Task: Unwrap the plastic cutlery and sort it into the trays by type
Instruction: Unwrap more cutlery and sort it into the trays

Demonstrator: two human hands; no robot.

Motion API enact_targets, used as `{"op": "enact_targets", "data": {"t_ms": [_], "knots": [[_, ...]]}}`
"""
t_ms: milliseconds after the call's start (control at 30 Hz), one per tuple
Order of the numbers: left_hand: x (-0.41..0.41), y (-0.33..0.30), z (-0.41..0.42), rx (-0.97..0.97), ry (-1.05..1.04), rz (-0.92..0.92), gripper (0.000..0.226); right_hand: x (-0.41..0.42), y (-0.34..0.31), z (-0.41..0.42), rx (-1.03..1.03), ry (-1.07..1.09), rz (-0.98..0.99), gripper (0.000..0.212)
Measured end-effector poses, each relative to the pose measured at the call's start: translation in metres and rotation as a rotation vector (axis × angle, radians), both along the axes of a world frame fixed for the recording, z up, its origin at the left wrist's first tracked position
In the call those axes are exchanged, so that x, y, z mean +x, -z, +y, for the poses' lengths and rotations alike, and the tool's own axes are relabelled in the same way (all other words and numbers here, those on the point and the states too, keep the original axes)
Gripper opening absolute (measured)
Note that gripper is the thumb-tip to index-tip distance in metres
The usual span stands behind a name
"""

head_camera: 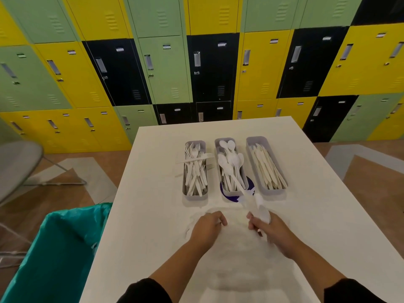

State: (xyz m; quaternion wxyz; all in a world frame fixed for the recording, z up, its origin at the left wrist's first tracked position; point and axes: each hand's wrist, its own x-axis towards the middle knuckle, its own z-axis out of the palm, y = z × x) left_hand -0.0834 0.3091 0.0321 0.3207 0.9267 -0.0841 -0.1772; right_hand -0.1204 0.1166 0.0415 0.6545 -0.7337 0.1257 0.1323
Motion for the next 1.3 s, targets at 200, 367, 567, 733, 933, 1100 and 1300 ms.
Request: {"op": "enact_targets", "data": {"t_ms": [200,367,567,733,933,1100,1300], "knots": [[-0.003,0.01,0.008,0.22,0.108,0.035,0.03,0.018,-0.027,-0.026,0.432,0.141,0.024,0.011],[-0.005,0.005,0.0,0.577,0.334,0.082,0.033,0.041,-0.046,-0.042,0.778,0.301,-0.046,0.022],[0.003,-0.065,-0.031,0.514,0.549,0.256,0.042,0.054,-0.059,-0.043,0.741,0.315,-0.107,0.026],[0.021,-0.109,-0.057,-0.19,0.201,0.166,0.029,0.052,-0.064,-0.036,0.708,0.223,-0.082,0.026],[0.046,-0.096,-0.093,-0.748,-0.051,0.358,0.02,0.055,-0.071,-0.036,0.613,0.078,0.02,0.024],[0.064,-0.079,-0.122,-0.845,-0.182,0.304,0.016,0.065,-0.066,-0.049,0.572,0.075,0.078,0.021],[0.095,-0.06,-0.148,-0.822,-0.456,0.274,0.021,0.08,-0.047,-0.074,0.48,0.136,0.09,0.025]]}}
